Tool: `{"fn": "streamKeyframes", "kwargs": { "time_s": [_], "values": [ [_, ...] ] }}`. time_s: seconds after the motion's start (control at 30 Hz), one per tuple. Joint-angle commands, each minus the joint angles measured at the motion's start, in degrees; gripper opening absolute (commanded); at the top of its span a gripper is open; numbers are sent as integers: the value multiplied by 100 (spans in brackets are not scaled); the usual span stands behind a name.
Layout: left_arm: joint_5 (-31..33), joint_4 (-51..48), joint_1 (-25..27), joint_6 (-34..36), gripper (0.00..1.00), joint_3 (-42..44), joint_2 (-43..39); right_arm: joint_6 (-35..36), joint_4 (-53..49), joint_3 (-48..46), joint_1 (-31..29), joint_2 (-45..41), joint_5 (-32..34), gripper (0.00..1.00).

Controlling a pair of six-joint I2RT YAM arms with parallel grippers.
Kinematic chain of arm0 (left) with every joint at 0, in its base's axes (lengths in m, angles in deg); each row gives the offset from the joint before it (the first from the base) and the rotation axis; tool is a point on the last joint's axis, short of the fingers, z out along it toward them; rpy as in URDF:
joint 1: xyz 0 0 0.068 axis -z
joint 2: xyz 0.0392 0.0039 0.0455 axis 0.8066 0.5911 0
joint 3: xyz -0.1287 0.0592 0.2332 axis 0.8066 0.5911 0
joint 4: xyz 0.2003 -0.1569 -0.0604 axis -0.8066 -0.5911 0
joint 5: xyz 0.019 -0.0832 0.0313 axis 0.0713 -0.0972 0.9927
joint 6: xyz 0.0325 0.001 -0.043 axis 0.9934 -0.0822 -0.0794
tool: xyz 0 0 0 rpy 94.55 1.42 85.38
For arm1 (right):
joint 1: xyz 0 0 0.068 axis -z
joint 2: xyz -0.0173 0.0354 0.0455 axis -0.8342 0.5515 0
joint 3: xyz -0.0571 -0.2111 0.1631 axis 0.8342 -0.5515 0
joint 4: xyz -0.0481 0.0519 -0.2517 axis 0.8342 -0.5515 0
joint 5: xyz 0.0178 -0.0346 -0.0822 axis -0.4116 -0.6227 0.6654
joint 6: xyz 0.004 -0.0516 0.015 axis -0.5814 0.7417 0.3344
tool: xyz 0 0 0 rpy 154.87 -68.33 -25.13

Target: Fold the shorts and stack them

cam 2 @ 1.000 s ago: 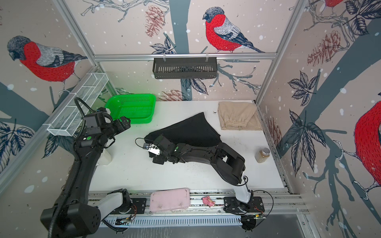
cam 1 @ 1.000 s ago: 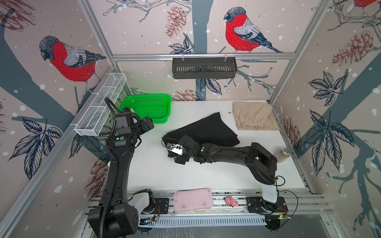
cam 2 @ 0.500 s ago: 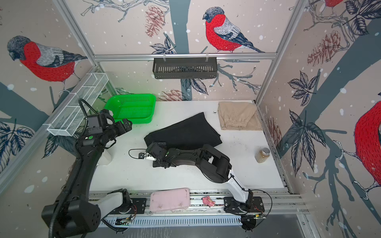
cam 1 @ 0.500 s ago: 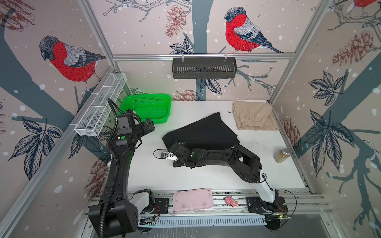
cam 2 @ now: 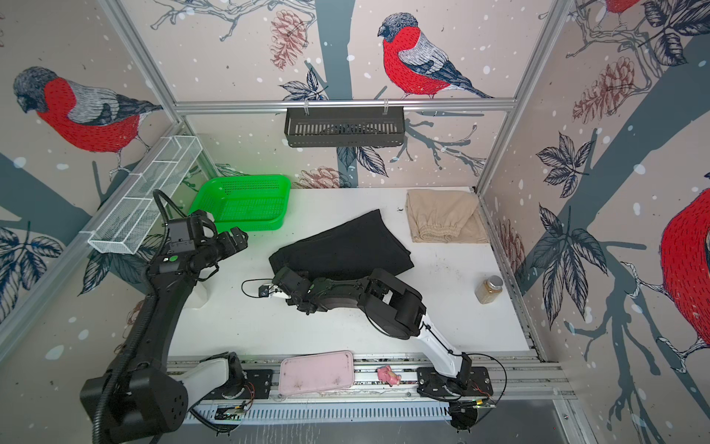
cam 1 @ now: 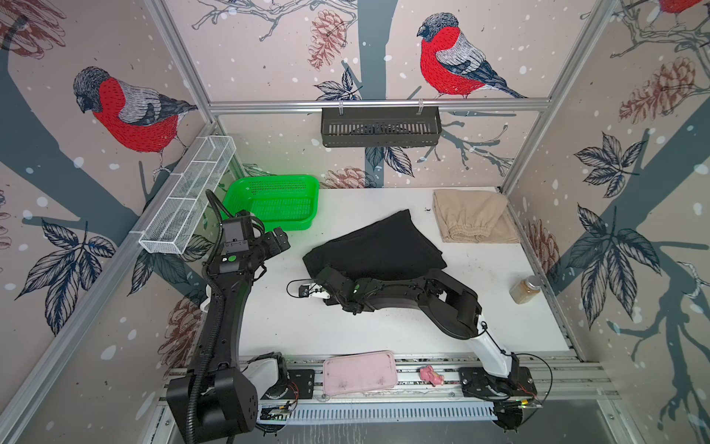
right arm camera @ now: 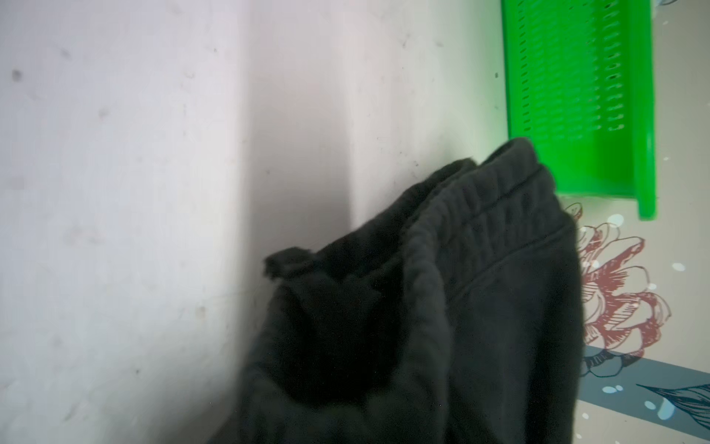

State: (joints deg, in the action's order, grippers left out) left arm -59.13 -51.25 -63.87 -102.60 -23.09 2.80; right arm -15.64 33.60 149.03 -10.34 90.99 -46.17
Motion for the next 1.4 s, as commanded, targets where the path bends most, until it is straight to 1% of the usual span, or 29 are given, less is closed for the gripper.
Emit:
{"fn": "streamKeyframes", "kwargs": {
  "time_s": [0.0,0.03,0.13,0.23,0.37,0.47,0.63,0.77,0.97,1.1,1.37],
  "values": [
    [91,62,-10,-221,97,236,-23,-278,-279,-14,88,20,-552,12],
    [-25,131,-17,-289,97,372,-38,-376,-254,-35,133,-8,-707,7],
    [-336,297,-16,-561,97,714,-3,-695,-6,-206,272,-168,-1158,4],
    [-731,523,-13,-796,97,999,79,-1063,424,-509,407,-396,-1606,3],
    [-1175,849,-17,-1123,97,1319,257,-1441,891,-770,492,-495,-1876,3],
    [-1589,1036,-14,-1137,97,1423,475,-1670,1160,-900,530,-521,-2052,3],
    [-2496,1977,-17,-1521,97,2020,667,-1964,1561,-1086,579,-586,-2289,2],
    [-2572,2313,-9,-1618,97,2271,762,-2283,1958,-1294,694,-718,-2581,1],
    [-2996,3400,-4,-2050,97,2707,914,-2741,2434,-1500,890,-887,-2944,1],
    [-3100,3853,43,-2208,97,2876,943,-2728,2471,-1465,879,-856,-2946,1],
    [-3153,4154,79,-2373,97,2861,874,-2588,2458,-1439,758,-799,-2813,1]
  ]
}}
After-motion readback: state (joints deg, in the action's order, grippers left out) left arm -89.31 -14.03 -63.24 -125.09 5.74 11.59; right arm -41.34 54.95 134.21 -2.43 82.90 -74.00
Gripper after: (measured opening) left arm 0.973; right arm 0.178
